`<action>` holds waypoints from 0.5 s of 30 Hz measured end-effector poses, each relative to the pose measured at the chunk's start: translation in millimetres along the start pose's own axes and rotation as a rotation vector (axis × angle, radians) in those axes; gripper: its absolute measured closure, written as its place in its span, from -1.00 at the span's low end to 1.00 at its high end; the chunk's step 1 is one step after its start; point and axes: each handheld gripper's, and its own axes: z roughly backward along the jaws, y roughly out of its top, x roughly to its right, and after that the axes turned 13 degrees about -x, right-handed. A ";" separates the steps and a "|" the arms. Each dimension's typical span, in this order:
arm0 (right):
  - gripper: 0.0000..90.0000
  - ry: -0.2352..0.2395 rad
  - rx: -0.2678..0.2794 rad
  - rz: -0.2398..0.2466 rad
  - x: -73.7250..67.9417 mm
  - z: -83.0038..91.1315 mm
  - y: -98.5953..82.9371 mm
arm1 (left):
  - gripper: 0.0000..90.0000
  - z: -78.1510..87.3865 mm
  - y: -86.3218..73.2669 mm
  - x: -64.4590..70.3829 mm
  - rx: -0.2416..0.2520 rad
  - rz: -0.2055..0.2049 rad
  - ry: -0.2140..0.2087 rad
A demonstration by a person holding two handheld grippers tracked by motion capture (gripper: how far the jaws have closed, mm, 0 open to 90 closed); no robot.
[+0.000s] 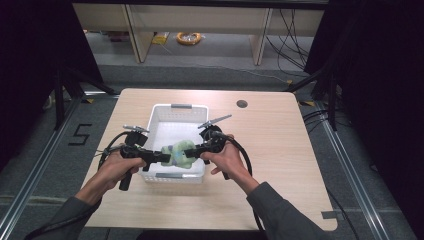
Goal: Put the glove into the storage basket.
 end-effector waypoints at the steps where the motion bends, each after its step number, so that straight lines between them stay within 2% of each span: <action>1: 0.53 -0.003 -0.003 -0.013 1.8 -4.1 2.1 | 0.59 -1.7 0.9 -2.6 -0.005 0.009 0.007; 4: 0.53 -0.010 -0.016 -0.029 6.3 -12.7 6.3 | 0.59 -6.7 3.5 -11.0 -0.029 0.019 0.005; 6: 0.53 -0.024 -0.026 -0.037 10.2 -19.1 9.2 | 0.58 -10.5 5.4 -15.9 -0.043 0.032 0.032; 9: 0.53 -0.035 -0.041 -0.053 13.1 -28.1 13.5 | 0.58 -15.6 7.5 -22.6 -0.064 0.038 0.044; 10: 0.52 -0.044 -0.059 -0.067 14.3 -30.3 14.7 | 0.58 -17.4 8.0 -24.8 -0.071 0.039 0.048; 11: 0.52 -0.032 -0.075 -0.102 13.2 -32.8 15.8 | 0.58 -19.0 8.4 -26.0 -0.079 0.047 0.055; 12: 0.52 -0.046 -0.066 -0.076 17.5 -36.2 16.8 | 0.57 -21.4 9.2 -28.1 -0.081 0.048 0.057; 13: 0.52 -0.051 -0.086 -0.101 18.1 -39.2 17.7 | 0.57 -22.4 9.5 -29.1 -0.087 0.049 0.059; 14: 0.52 -0.052 -0.080 -0.085 19.7 -41.7 18.3 | 0.57 -24.2 10.0 -29.8 -0.090 0.047 0.066; 15: 0.52 -0.058 -0.085 -0.095 20.0 -43.8 18.8 | 0.57 -24.9 10.6 -30.2 -0.103 0.047 0.076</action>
